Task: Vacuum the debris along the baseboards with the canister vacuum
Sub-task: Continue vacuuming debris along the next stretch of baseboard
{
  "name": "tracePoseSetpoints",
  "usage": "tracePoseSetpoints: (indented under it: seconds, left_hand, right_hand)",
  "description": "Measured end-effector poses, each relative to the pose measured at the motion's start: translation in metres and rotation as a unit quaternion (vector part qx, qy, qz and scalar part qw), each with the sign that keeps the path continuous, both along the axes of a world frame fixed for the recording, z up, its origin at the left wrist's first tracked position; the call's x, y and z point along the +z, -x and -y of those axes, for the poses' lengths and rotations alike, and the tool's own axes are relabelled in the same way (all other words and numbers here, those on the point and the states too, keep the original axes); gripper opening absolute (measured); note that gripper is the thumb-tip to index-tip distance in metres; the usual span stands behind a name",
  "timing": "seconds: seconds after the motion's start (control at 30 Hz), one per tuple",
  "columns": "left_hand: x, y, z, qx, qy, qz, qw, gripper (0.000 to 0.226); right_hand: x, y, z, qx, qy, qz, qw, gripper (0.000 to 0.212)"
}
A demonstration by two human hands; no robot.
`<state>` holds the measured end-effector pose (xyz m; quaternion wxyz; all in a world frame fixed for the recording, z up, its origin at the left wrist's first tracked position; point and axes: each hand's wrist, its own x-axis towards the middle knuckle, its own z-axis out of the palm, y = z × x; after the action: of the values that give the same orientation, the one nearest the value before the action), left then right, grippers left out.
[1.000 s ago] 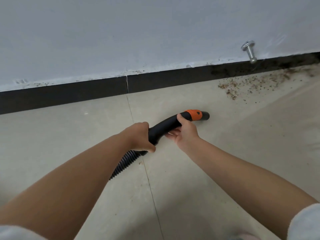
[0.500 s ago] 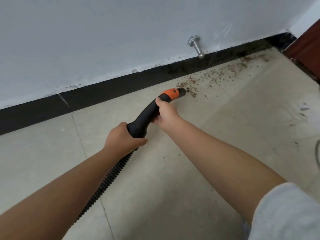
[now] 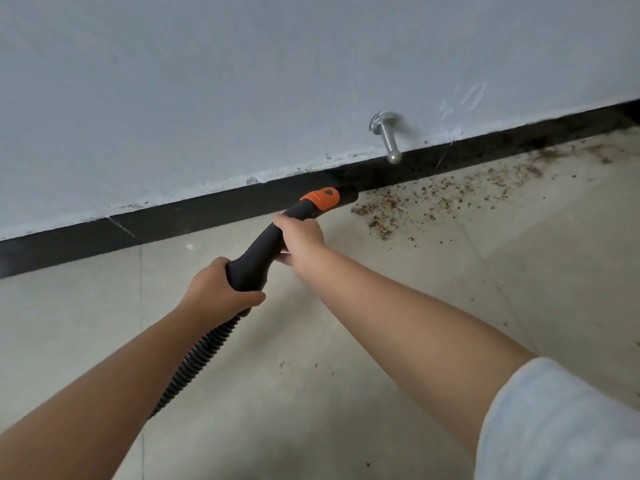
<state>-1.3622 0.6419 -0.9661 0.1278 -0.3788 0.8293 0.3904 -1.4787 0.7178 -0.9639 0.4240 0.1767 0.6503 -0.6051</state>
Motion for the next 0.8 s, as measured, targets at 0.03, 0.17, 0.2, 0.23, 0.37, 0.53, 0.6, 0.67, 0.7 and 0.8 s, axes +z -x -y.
tracePoseSetpoints:
  seconds: [0.03, 0.17, 0.2, 0.23, 0.37, 0.53, 0.6, 0.67, 0.7, 0.8]
  left_hand:
    - [0.0, 0.0, -0.003, 0.003, 0.002, 0.006, 1.0, 0.038]
    - [0.002, -0.002, -0.02, 0.016, 0.01, 0.039, 0.999, 0.037]
    - [0.003, -0.003, -0.022, 0.016, 0.013, 0.048, 0.999, 0.036]
    - [0.004, -0.004, -0.024, 0.016, 0.014, 0.057, 0.998, 0.037]
    - [0.006, -0.003, -0.029, 0.013, 0.018, 0.093, 0.995, 0.039]
    - [0.004, 0.016, -0.038, 0.008, 0.013, 0.096, 0.995, 0.041]
    - [0.002, 0.024, -0.043, 0.01, 0.009, 0.09, 0.996, 0.04]
    - [-0.001, 0.029, -0.048, 0.013, 0.012, 0.081, 0.997, 0.039]
    - [-0.003, 0.03, -0.05, 0.016, 0.009, 0.076, 0.997, 0.038]
    - [-0.01, 0.031, -0.052, 0.025, -0.004, 0.062, 0.998, 0.037]
  right_hand:
    - [-0.001, 0.001, -0.004, 0.009, 0.002, 0.007, 1.0, 0.052]
    - [-0.01, 0.004, -0.016, 0.035, 0.005, 0.043, 0.998, 0.053]
    - [-0.013, 0.003, -0.017, 0.039, 0.008, 0.05, 0.998, 0.055]
    - [-0.015, 0.003, -0.019, 0.042, 0.013, 0.056, 0.997, 0.057]
    - [-0.02, 0.002, -0.025, 0.057, 0.018, 0.069, 0.996, 0.059]
    - [-0.02, 0.021, -0.032, 0.053, 0.025, 0.065, 0.996, 0.056]
    - [-0.02, 0.03, -0.034, 0.052, 0.015, 0.06, 0.997, 0.055]
    - [-0.021, 0.037, -0.034, 0.054, 0.008, 0.051, 0.997, 0.053]
    - [-0.022, 0.039, -0.034, 0.055, 0.004, 0.046, 0.997, 0.052]
    - [-0.026, 0.042, -0.033, 0.05, -0.003, 0.04, 0.998, 0.051]
